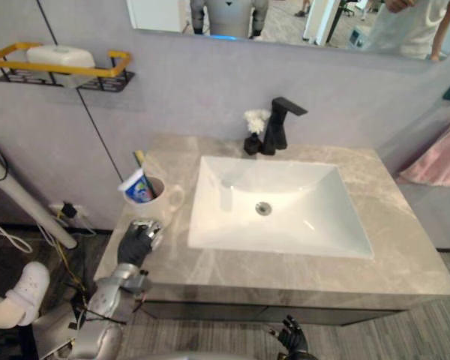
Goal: Organize washtable
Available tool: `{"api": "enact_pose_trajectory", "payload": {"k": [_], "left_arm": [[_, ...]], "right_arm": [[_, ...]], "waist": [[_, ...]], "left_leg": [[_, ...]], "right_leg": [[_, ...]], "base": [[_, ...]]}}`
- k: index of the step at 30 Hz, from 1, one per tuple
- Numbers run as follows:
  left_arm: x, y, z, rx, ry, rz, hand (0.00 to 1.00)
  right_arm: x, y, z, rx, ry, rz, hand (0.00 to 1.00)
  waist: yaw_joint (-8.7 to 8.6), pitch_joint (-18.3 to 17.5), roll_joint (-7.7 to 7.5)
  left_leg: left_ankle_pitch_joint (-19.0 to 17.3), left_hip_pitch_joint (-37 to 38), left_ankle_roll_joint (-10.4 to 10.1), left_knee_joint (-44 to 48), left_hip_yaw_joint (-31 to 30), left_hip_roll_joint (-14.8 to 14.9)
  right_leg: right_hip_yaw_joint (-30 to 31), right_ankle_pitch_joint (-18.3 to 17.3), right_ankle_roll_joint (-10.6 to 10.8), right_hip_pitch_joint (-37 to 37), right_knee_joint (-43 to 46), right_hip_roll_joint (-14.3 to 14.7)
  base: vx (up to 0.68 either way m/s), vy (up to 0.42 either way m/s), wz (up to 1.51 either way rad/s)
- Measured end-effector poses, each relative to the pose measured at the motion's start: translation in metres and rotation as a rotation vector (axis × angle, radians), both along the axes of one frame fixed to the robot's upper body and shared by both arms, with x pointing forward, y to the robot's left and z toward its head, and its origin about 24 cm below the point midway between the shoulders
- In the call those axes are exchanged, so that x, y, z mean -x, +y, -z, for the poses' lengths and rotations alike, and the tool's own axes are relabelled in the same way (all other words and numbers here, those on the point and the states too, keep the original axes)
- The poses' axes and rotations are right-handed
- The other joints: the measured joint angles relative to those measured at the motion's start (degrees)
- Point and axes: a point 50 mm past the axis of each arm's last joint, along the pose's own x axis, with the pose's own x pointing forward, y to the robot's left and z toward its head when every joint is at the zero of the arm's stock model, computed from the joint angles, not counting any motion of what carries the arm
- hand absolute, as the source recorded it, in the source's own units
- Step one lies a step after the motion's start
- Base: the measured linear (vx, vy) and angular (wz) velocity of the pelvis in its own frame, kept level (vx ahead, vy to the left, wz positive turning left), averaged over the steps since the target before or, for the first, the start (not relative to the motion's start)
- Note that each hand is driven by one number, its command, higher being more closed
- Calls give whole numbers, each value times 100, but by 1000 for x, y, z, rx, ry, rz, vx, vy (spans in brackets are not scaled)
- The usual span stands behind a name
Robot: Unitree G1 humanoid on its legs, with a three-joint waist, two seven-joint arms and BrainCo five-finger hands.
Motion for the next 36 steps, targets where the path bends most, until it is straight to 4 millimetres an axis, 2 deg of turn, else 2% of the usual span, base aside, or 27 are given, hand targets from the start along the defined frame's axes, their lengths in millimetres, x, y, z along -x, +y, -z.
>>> {"api": "enact_pose_trajectory", "payload": {"k": [4,10,14,36], "left_arm": [[-5,6,-5,-20,-24,-13,100],[-9,9,-8,-54,-43,-12,100],[-10,15,-11,-71,-58,-34,100],[-23,25,-17,-152,-76,-38,100]], "right_arm": [[-1,0,0,-1,-2,-1,0],[-8,0,-2,0,-21,-8,0],[-13,0,-3,-1,-32,-13,0],[-11,-6,-3,10,-29,-26,0]], "waist": [[-4,37,-46],[-23,102,-20],[-149,176,-17],[-184,240,23]], "left_leg": [[27,37,-3,-43,-3,-13],[27,28,-2,-55,-3,-18],[27,28,-3,-51,2,-15],[22,6,-3,-40,302,7]], "right_leg": [[5,0,2,-11,-3,-5],[10,0,2,-31,-4,-7],[17,2,4,-33,-14,-5],[326,96,-13,-214,-28,23]], "base": [[0,0,0],[0,0,0],[-21,-5,-1],[-33,-8,-7]]}}
